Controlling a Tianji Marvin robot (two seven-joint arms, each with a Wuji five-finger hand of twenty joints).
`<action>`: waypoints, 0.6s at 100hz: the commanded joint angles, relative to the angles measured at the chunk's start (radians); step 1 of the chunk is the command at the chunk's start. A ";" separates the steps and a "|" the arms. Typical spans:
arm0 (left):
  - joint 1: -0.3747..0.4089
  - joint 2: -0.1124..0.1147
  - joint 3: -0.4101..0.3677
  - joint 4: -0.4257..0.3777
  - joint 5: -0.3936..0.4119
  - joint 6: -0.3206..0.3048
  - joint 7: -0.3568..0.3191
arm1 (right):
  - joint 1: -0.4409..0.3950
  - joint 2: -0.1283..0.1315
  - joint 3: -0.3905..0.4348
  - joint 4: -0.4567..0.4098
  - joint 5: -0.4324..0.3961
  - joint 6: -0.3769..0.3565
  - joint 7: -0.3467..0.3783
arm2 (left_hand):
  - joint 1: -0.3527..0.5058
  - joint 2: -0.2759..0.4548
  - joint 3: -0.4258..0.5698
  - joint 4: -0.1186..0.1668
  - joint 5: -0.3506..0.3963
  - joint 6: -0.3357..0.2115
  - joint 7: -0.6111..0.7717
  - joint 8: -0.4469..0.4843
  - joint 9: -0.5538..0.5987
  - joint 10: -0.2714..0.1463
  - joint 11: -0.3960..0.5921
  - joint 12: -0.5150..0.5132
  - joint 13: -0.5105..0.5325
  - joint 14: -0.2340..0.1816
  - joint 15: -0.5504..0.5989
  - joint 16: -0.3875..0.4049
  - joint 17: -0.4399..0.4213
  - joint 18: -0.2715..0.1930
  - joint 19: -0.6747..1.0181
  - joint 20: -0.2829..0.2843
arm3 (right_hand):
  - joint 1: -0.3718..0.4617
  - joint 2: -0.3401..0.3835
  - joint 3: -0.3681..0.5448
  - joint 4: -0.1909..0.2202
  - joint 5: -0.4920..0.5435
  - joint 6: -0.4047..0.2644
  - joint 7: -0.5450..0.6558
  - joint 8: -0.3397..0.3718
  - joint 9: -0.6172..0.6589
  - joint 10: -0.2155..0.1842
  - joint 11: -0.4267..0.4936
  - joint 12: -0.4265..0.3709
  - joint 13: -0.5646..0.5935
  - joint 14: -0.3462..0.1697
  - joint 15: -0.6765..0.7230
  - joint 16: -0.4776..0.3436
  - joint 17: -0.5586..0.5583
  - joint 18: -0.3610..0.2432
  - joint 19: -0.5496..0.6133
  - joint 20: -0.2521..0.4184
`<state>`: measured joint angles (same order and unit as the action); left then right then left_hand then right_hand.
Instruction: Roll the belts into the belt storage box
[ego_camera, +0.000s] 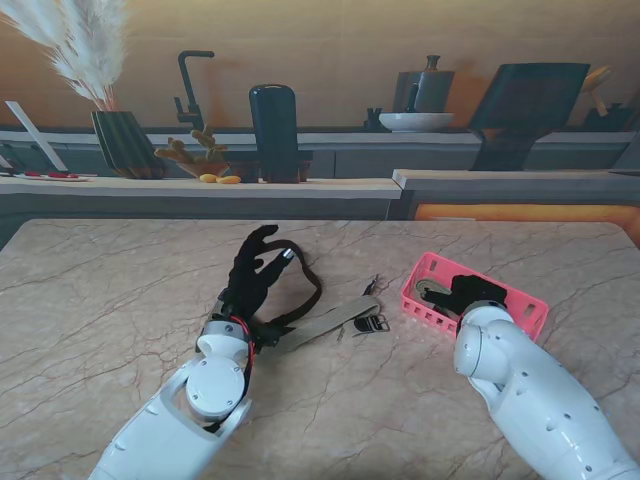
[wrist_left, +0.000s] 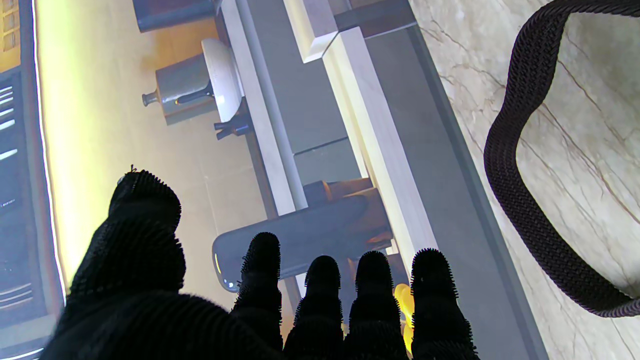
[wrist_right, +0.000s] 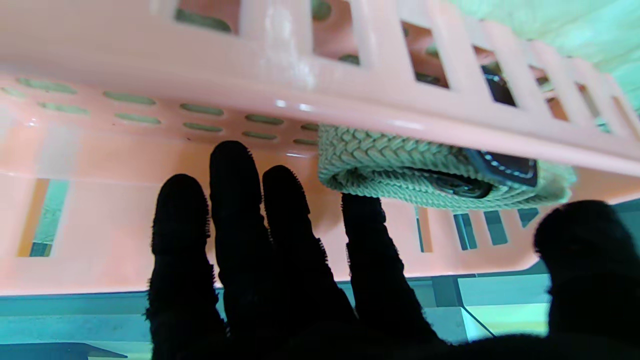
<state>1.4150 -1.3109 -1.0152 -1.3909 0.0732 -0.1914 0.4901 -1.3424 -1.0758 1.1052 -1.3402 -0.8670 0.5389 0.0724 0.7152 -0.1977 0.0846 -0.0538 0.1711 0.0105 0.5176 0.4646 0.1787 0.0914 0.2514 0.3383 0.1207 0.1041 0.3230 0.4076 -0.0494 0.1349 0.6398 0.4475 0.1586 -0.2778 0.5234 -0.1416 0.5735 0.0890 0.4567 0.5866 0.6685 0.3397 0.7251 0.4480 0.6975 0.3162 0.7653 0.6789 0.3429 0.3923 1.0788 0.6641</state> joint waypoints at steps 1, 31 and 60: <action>0.008 -0.004 -0.002 -0.005 0.002 -0.005 0.002 | -0.010 -0.008 0.005 -0.005 -0.008 -0.013 -0.029 | 0.014 0.034 -0.026 0.041 0.027 -0.004 0.023 0.015 0.020 0.000 0.031 -0.011 0.016 -0.004 0.016 0.004 -0.007 -0.005 0.020 -0.015 | -0.010 0.063 -0.035 0.037 0.007 -0.018 -0.020 -0.006 -0.034 0.030 -0.016 -0.008 -0.030 0.022 -0.012 -0.004 -0.024 0.047 -0.012 -0.007; 0.010 -0.003 -0.005 -0.007 0.008 -0.011 0.005 | -0.066 -0.017 0.061 -0.044 -0.050 -0.115 -0.137 | 0.014 0.034 -0.026 0.041 0.027 -0.005 0.023 0.015 0.020 0.000 0.031 -0.011 0.015 -0.004 0.016 0.004 -0.007 -0.005 0.022 -0.016 | 0.038 -0.001 -0.011 0.057 -0.013 -0.026 -0.005 0.002 -0.057 0.024 0.005 -0.003 -0.051 -0.003 0.005 0.001 -0.039 -0.016 -0.004 0.002; 0.012 -0.002 -0.008 -0.007 0.011 -0.016 0.006 | -0.119 -0.021 0.102 -0.109 -0.054 -0.204 -0.186 | 0.015 0.034 -0.027 0.041 0.029 -0.004 0.023 0.015 0.020 0.000 0.032 -0.011 0.016 -0.003 0.016 0.004 -0.007 -0.006 0.022 -0.017 | 0.092 -0.048 0.022 0.066 -0.003 -0.021 0.021 0.007 -0.048 0.015 0.029 0.003 -0.040 -0.015 0.027 0.004 -0.029 -0.037 0.010 0.003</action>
<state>1.4191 -1.3104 -1.0213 -1.3919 0.0837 -0.2050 0.4950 -1.4446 -1.0927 1.2061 -1.4231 -0.9064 0.3596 -0.1061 0.7153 -0.1977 0.0846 -0.0537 0.1711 0.0106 0.5179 0.4646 0.1788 0.0915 0.2597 0.3383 0.1207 0.1041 0.3231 0.4076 -0.0496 0.1352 0.6401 0.4471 0.2328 -0.2795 0.5253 -0.1181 0.5794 0.0741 0.4607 0.5872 0.6337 0.3430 0.7317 0.4475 0.6741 0.3086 0.7675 0.6788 0.3185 0.3742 1.0720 0.6635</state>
